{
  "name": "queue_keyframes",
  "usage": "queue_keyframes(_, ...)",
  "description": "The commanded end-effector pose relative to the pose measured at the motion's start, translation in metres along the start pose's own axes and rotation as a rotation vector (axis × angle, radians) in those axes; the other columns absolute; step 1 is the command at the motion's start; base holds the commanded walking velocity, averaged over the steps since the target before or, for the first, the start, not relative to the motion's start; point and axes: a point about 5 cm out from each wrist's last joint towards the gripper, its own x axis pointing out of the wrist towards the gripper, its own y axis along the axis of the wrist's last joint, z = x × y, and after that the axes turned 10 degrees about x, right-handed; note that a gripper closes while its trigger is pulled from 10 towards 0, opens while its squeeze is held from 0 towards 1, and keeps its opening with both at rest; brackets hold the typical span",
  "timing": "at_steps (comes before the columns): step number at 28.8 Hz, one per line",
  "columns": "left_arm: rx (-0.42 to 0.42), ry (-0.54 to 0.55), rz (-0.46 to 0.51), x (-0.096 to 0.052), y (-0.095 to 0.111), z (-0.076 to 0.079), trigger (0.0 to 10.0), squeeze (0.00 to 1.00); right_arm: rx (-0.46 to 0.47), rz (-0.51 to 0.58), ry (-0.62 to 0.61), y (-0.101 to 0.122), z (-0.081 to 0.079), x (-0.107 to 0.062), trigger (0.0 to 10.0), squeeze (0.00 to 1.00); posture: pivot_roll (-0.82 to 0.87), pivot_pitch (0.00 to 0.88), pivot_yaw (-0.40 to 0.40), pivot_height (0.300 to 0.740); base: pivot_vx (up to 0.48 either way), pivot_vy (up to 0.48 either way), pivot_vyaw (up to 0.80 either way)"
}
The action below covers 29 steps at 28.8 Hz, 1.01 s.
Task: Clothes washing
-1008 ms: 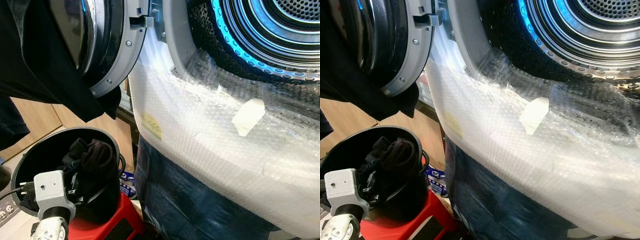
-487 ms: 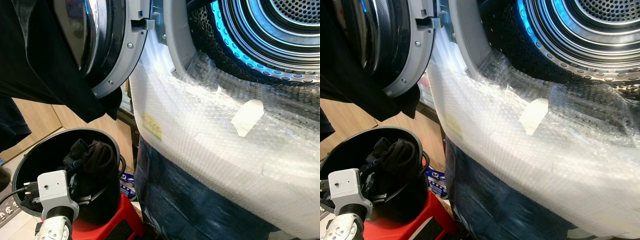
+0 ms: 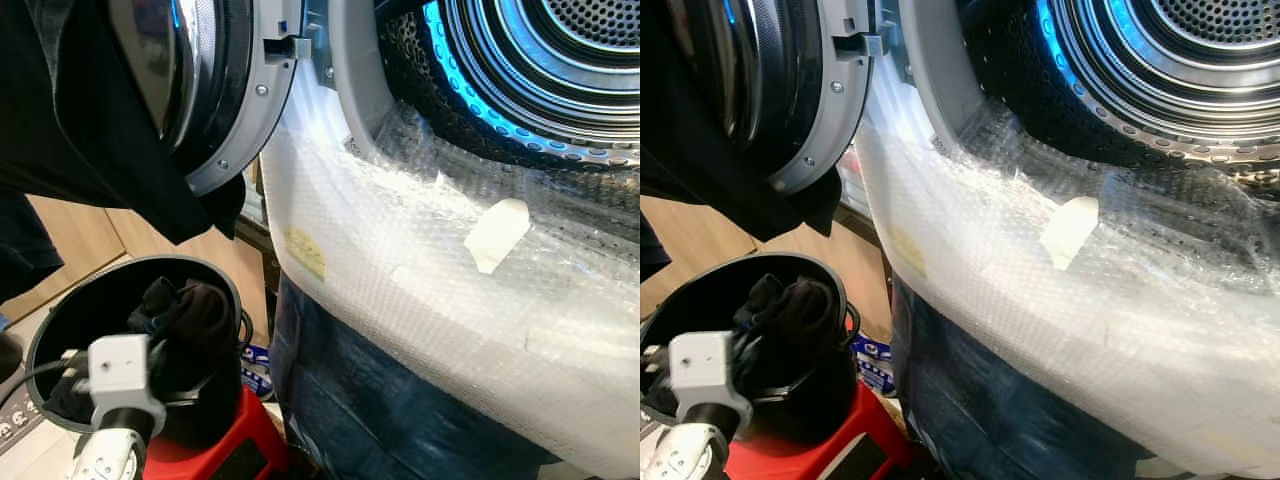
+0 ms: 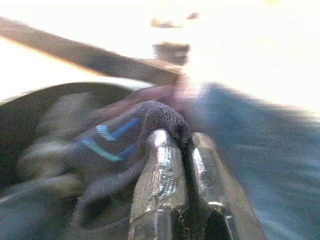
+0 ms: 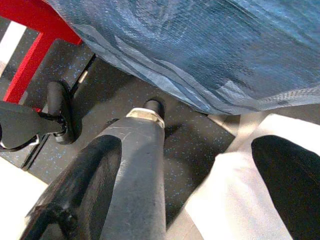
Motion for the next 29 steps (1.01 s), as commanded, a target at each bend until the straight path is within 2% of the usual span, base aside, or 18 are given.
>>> queue_keyframes(1,-0.043,-0.196,0.068,-0.006,0.023,0.004,0.0,0.00,0.004,-0.014,-0.004,-0.004,0.001,0.000,10.0,0.00,0.22,0.148,-0.033,0.740,0.000,0.000,0.00)
queue_keyframes(5,0.001,-0.310,0.073,-0.010,0.037,-0.002,0.0,0.00,0.004,-0.012,-0.005,-0.003,0.001,0.000,10.0,0.00,0.22,0.149,-0.028,0.740,0.000,0.000,0.00)
queue_keyframes(8,0.068,-0.475,0.071,-0.012,0.053,0.000,0.0,0.00,0.005,-0.009,-0.006,-0.002,0.001,0.000,10.0,0.00,0.22,0.145,-0.025,0.740,0.000,0.000,0.00)
queue_keyframes(9,0.068,-0.475,0.071,-0.012,0.053,0.000,0.0,0.00,0.005,-0.009,-0.006,-0.002,0.001,0.000,10.0,0.00,0.22,0.145,-0.025,0.740,0.000,0.000,0.00)
queue_keyframes(10,0.102,-0.612,0.060,-0.016,0.061,0.004,0.0,0.00,0.009,-0.007,-0.005,-0.002,0.000,0.000,10.0,0.00,0.21,0.144,-0.022,0.740,0.000,0.000,0.00)
queue_keyframes(11,0.111,-0.647,0.057,-0.015,0.062,0.005,0.0,0.00,0.011,-0.005,-0.005,-0.002,0.000,0.000,10.0,0.00,0.21,0.143,-0.021,0.740,0.000,0.000,0.00)
queue_keyframes(12,0.111,-0.647,0.057,-0.015,0.062,0.005,0.0,0.00,0.011,-0.005,-0.005,-0.002,0.000,0.000,10.0,0.00,0.21,0.143,-0.021,0.740,0.000,0.000,0.00)
queue_keyframes(14,0.124,-0.757,0.043,-0.011,0.068,0.011,0.0,0.00,0.016,-0.005,-0.004,-0.002,0.000,0.000,10.0,0.00,0.20,0.139,-0.021,0.740,0.000,0.000,0.00)
queue_keyframes(15,0.124,-0.757,0.043,-0.011,0.068,0.011,0.0,0.00,0.016,-0.005,-0.004,-0.002,0.000,0.000,10.0,0.00,0.20,0.139,-0.021,0.740,0.000,0.000,0.00)
queue_keyframes(16,0.118,-0.839,0.046,-0.008,0.071,0.020,0.0,0.00,0.019,-0.004,-0.005,-0.002,0.000,0.000,10.0,0.00,0.19,0.134,-0.016,0.740,0.000,0.000,0.00)
queue_keyframes(19,0.099,-0.907,0.077,-0.006,0.076,0.029,0.0,0.00,0.023,-0.003,-0.006,-0.002,0.000,0.000,10.0,0.00,0.19,0.129,-0.013,0.740,0.000,0.000,0.00)
queue_keyframes(20,0.094,-0.964,0.097,-0.004,0.081,0.033,0.0,0.00,0.028,0.000,-0.004,-0.002,-0.001,0.000,10.0,0.00,0.19,0.129,-0.013,0.740,0.000,0.000,0.00)
queue_keyframes(21,0.094,-0.964,0.097,-0.004,0.081,0.033,0.0,0.00,0.028,0.000,-0.004,-0.002,-0.001,0.000,10.0,0.00,0.19,0.129,-0.013,0.740,0.000,0.000,0.00)
queue_keyframes(24,0.104,-1.055,0.109,-0.004,0.085,0.034,0.0,0.00,0.029,-0.001,-0.003,-0.003,-0.001,0.000,10.0,0.00,0.18,0.117,-0.014,0.740,0.000,0.000,0.00)
queue_keyframes(27,0.111,-1.116,0.123,0.001,0.089,0.035,0.0,0.00,0.030,0.002,-0.001,-0.002,-0.002,0.000,10.0,0.00,0.18,0.113,-0.009,0.740,0.000,0.000,0.00)
queue_keyframes(29,0.105,-1.196,0.126,0.001,0.090,0.039,0.0,0.00,0.027,0.005,0.002,-0.001,-0.003,0.000,10.0,0.00,0.17,0.111,-0.007,0.740,0.000,0.000,0.00)
